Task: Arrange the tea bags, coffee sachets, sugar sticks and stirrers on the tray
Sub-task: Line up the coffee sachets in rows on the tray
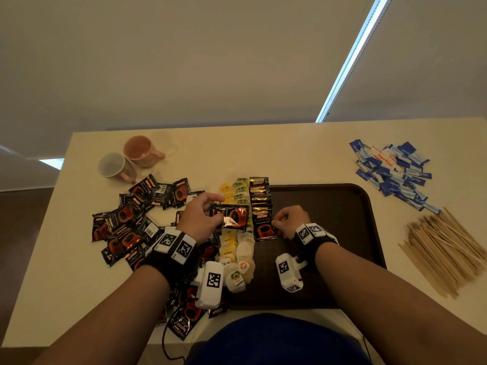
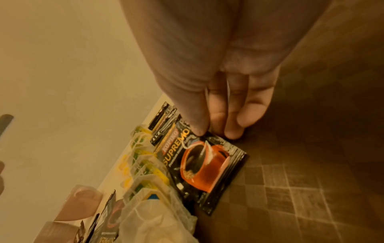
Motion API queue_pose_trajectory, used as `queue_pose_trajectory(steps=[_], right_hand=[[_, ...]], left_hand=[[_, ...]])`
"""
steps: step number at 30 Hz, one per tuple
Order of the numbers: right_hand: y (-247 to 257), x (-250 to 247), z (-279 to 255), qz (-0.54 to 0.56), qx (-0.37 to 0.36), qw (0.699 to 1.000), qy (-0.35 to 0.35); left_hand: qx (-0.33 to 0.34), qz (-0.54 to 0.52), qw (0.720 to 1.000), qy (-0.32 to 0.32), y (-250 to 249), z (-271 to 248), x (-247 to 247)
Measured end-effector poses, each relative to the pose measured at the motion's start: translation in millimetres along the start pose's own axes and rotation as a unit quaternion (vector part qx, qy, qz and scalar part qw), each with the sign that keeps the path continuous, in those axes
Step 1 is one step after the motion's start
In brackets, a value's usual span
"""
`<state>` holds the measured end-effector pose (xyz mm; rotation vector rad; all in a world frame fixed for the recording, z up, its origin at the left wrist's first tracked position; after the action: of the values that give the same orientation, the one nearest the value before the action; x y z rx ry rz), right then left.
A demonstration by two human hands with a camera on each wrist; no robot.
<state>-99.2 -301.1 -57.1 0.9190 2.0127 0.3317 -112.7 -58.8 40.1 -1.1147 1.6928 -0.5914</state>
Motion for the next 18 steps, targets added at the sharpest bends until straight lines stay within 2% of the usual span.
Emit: queue_pose_trajectory(steps=[6,18], right_hand=[[-2.5,-4.2,-1.7,0.022,0.019,1.0,0.003],[1.0,0.6,-4.0,0.049,0.022,0.999,-0.005]], left_hand=[[-0.01,-0.005,1.0,0.007,-2.5,-1.5,4.0],[0.01,0.001,1.0,0.006,0.2,-0.8,2.4]])
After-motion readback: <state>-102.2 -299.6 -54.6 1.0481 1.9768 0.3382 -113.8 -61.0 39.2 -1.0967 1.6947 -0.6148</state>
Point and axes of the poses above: each hand's wrist, its own z-axis towards the middle knuckle, its own x-axis out of the palm, y = z × x, the point moved 4 cm from there along z, towards the middle knuckle, and after that the axes turned 6 degrees about -y, right-handed, at the moved point
